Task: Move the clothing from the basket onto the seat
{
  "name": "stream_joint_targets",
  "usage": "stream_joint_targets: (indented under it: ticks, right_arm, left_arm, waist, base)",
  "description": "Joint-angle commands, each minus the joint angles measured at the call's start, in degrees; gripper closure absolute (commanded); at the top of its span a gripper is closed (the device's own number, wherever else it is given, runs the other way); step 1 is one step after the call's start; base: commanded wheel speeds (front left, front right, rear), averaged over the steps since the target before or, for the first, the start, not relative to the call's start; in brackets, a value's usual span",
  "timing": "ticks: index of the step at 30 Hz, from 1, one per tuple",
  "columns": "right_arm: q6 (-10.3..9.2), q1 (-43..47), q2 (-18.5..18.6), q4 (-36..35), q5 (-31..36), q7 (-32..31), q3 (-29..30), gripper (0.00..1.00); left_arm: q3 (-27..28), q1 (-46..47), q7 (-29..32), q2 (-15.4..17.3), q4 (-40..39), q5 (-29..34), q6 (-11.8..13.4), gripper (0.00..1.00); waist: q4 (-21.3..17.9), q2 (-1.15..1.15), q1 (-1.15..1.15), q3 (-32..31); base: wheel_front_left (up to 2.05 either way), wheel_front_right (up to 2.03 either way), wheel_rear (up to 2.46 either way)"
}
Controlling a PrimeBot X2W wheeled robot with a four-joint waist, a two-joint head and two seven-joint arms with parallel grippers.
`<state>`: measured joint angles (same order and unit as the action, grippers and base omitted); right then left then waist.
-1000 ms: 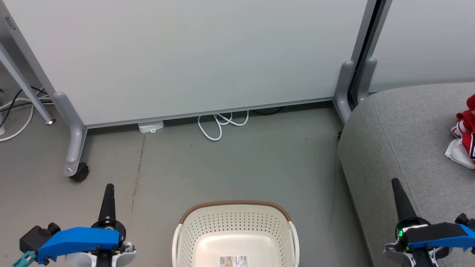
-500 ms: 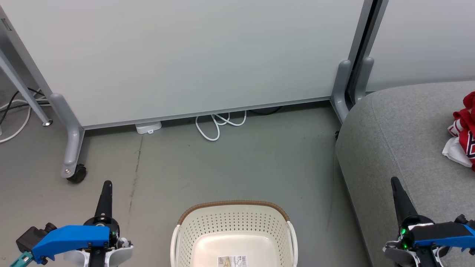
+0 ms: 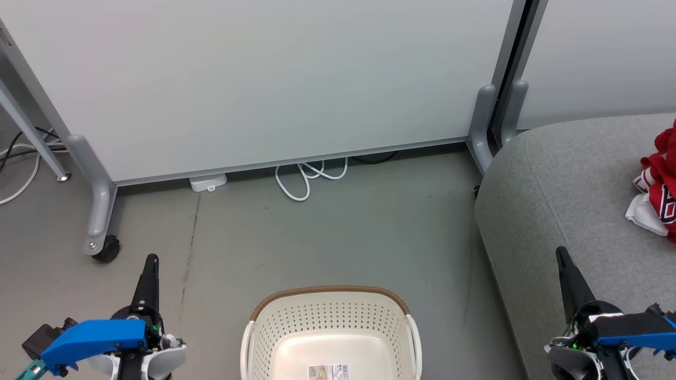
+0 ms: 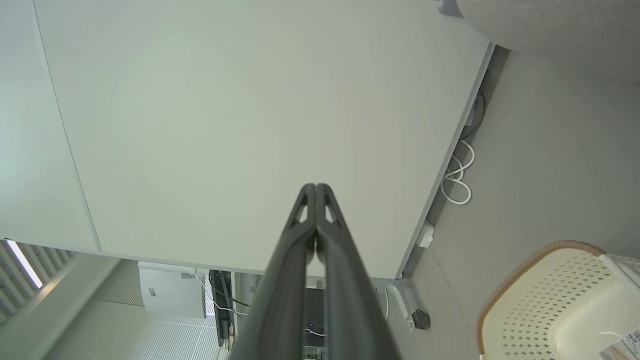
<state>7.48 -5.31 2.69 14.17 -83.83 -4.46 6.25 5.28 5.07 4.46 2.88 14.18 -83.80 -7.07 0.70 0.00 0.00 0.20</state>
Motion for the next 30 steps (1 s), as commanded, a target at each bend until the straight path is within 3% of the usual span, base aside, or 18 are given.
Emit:
stream_joint_targets:
  ticks: [1,20,30]
  right_arm:
    - [0.02,-0.8,0.3,-0.3,-1.2,-0.4,0.2,1.0]
    - [0.02,-1.3,0.3,-0.2,-8.8,-2.3,0.4,1.0]
    - [0.02,-1.3,0.3,-0.2,-8.6,-2.3,0.4,1.0]
  left_arm:
    - [0.5,1.1,0.4,0.0,-0.3,-1.2,-0.3,1.0]
    - [1.4,1.5,2.3,0.0,-0.2,-8.9,-0.7,1.0]
    - [1.4,1.4,2.3,0.0,-0.2,-8.7,-0.5,1.0]
  waist:
    - [0.0,0.0,0.0,0.0]
    - [-0.7,0.0,0.0,0.0]
    - [-0.7,0.0,0.0,0.0]
  base:
    - [0.0,0.0,0.0]
    - [0.0,0.0,0.0]
    - [0.0,0.0,0.0]
